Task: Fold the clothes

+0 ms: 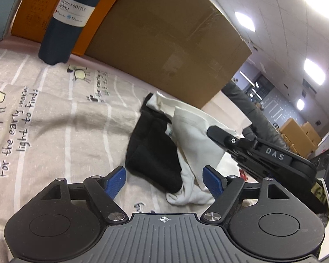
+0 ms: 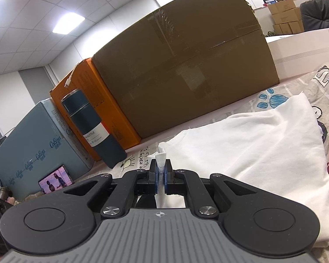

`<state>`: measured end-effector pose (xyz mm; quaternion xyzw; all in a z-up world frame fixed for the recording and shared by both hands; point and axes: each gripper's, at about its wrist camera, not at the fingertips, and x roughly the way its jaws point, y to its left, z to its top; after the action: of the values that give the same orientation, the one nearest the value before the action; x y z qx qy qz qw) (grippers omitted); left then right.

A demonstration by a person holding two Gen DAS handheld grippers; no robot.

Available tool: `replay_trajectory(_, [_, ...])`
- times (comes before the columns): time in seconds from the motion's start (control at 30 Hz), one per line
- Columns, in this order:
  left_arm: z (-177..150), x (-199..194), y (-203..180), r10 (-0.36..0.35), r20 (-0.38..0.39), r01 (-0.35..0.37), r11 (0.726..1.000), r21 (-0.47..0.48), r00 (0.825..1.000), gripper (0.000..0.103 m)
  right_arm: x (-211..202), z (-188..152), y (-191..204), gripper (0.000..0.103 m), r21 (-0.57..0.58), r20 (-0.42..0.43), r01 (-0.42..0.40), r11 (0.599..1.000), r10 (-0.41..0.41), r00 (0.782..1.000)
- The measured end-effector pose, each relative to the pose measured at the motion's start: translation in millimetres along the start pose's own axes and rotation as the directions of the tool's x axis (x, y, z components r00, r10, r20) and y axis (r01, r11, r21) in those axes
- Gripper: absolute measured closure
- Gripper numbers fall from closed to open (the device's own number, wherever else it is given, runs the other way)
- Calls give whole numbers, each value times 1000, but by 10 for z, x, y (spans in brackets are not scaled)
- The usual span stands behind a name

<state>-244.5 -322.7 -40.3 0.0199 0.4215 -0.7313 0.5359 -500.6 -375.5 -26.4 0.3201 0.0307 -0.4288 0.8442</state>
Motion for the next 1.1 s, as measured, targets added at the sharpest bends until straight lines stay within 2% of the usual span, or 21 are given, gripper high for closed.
replay_trajectory(0.13, [7, -35, 19, 1, -23, -2, 999, -52, 1000, 23, 4, -2, -12, 98, 5, -1, 2, 1000, -2, 1000])
replay_trajectory(0.23, [20, -77, 45, 0, -27, -3, 995, -104, 1000, 18, -6, 2, -20, 98, 12, 3, 0, 1000, 0, 1000])
replay_trajectory(0.57, [32, -23, 221, -59, -33, 49, 967, -248, 998, 18, -49, 16, -42, 98, 31, 12, -14, 999, 14, 1000])
replay_trajectory(0.73, [59, 121, 256, -102, 23, 104, 951, -292, 995, 18, -42, 11, -44, 98, 33, 8, -14, 999, 13, 1000])
replay_trajectory(0.83, [76, 218, 250, -91, 57, 104, 950, -295, 994, 19, 15, -11, -38, 98, 28, -23, -14, 999, 15, 1000])
replay_trajectory(0.93, [68, 248, 248, -80, 85, 99, 963, -249, 993, 27, 67, -42, -9, 98, 11, -62, -28, 1000, 29, 998])
replay_trajectory(1.0, [67, 257, 257, -56, 80, 74, 968, -238, 995, 45, 100, -73, 45, 98, -22, -85, -31, 999, 29, 996])
replay_trajectory(1.03, [67, 262, 263, -44, 78, 61, 970, -234, 996, 48, 120, -91, 75, 97, -40, -98, -34, 999, 30, 995])
replay_trajectory(1.1, [67, 273, 276, -28, 76, 45, 973, -225, 997, 62, 154, -129, 133, 96, -77, -120, -34, 996, 25, 992])
